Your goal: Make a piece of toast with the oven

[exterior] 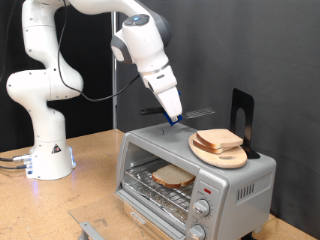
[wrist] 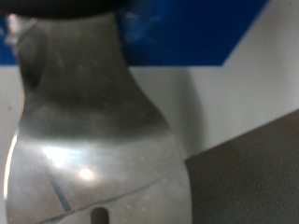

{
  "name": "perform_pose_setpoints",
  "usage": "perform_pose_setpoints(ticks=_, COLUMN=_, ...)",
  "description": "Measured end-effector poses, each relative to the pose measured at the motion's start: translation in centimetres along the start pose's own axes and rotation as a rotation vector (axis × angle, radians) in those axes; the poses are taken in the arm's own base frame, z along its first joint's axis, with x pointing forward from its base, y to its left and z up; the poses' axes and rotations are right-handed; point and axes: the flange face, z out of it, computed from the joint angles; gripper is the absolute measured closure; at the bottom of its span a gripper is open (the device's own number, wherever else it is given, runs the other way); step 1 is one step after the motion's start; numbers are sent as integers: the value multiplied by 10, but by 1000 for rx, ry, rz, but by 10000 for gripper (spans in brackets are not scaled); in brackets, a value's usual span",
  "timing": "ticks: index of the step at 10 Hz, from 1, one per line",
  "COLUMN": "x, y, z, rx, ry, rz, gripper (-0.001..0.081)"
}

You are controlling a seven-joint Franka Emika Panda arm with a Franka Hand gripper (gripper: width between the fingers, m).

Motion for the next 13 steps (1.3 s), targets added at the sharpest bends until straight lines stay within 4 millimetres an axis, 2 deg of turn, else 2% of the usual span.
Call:
perform_pose_setpoints(ticks=3, x=-3, y=4, z=11, rx=-12, ry=-26, rz=-7, gripper=415)
perform_pose_setpoints(ticks=4, x=-3, y=5, z=13, rx=-17, ry=-24, rz=-6, gripper=347)
perform_pose_setpoints(ticks=5, x=-4, y=6, z=14, rx=-20, ry=-19, rz=-4, gripper=347)
perform_pose_setpoints(ticks=6, x=-4, y=7, z=14, rx=-23, ry=-17, rz=-2, gripper=160)
perform_pose_setpoints(ticks=7, x=-4, y=7, z=14, rx=-25, ry=-14, rz=-2, gripper=51)
perform_pose_setpoints(ticks=8, x=-4, y=8, z=14, rx=-28, ry=-8, rz=-2, gripper=51)
perform_pose_setpoints(ticks=9, x=-3, y=8, z=13, rx=-42, ry=0, rz=-12, gripper=7)
perform_pose_setpoints(ticks=10, x=-2, y=8, z=13, rx=-90, ry=9, rz=-56, gripper=0)
perform_pose_setpoints(ticks=13, x=-5, y=3, z=28, rx=-250, ry=57, rz=-191, gripper=-2)
